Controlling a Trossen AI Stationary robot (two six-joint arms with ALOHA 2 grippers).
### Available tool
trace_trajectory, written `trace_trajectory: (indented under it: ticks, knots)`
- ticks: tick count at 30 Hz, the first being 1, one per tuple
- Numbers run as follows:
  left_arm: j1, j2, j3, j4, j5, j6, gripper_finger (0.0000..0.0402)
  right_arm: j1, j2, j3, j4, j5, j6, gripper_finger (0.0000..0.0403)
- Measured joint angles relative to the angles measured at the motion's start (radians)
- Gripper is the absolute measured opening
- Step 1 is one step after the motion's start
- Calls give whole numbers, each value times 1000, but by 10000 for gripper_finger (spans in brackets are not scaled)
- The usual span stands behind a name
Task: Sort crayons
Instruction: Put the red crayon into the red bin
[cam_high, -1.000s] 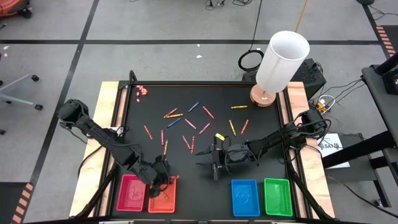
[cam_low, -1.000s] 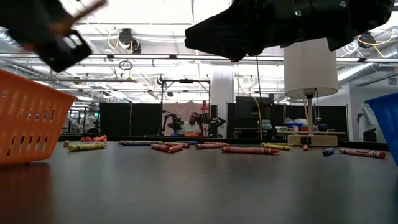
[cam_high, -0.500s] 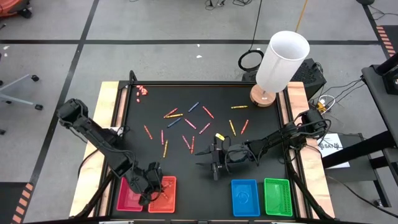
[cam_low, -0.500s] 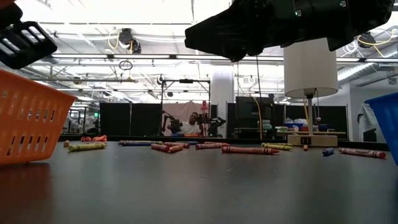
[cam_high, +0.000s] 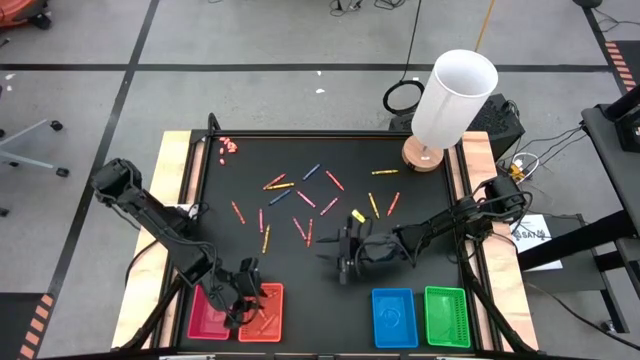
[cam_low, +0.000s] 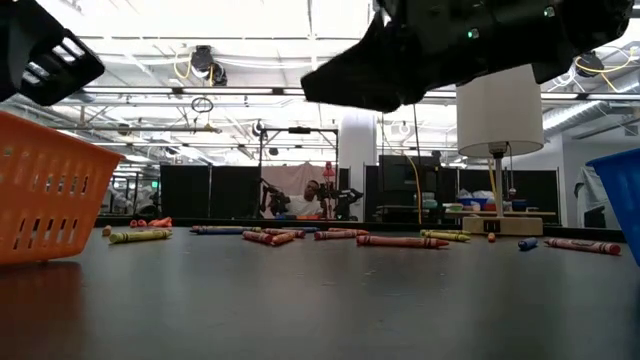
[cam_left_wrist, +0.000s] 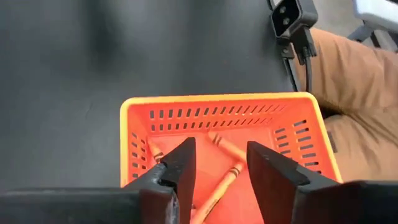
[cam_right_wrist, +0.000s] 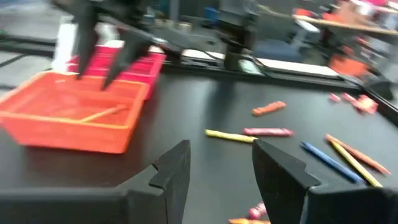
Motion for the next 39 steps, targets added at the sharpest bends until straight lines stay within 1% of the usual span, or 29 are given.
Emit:
trace_trajectory:
  ticks: [3, 5, 7, 9, 12, 15, 17, 20, 24, 28, 33, 39]
  knots:
    - [0, -24, 0, 5, -33, 58, 146, -3, 0, 0, -23, 69, 35, 159]
    - [0, -47, 0, 6, -80, 113, 146, -8, 0, 7, -57, 77, 35, 159]
    - [1, -75, 0, 8, -140, 176, 146, -17, 0, 28, -143, 78, 52, 159]
    - [1, -98, 0, 9, -201, 242, 146, -30, 0, 60, -283, 78, 100, 159]
    - [1, -115, 0, 9, -293, 313, 146, -57, 0, 142, -584, 45, 196, 159]
    - [1, -113, 0, 7, -379, 346, 146, -82, 0, 230, -883, 1, 280, 159]
    - [5, -105, 0, 8, -414, 348, 146, -95, 0, 273, -1037, -34, 301, 159]
    - [19, -92, 0, 7, -422, 346, 146, -113, 0, 313, -1186, -93, 296, 159]
    - [35, -80, 0, 8, -421, 344, 146, -138, 0, 317, -1255, -171, 280, 148]
    - [52, -78, 0, 8, -421, 349, 146, -155, 0, 317, -1272, -201, 278, 132]
    - [64, -78, 0, 8, -421, 348, 146, -158, 13, 317, -1262, -203, 281, 115]
    - [63, -78, 0, 8, -420, 347, 146, -158, 87, 317, -1266, -204, 290, 105]
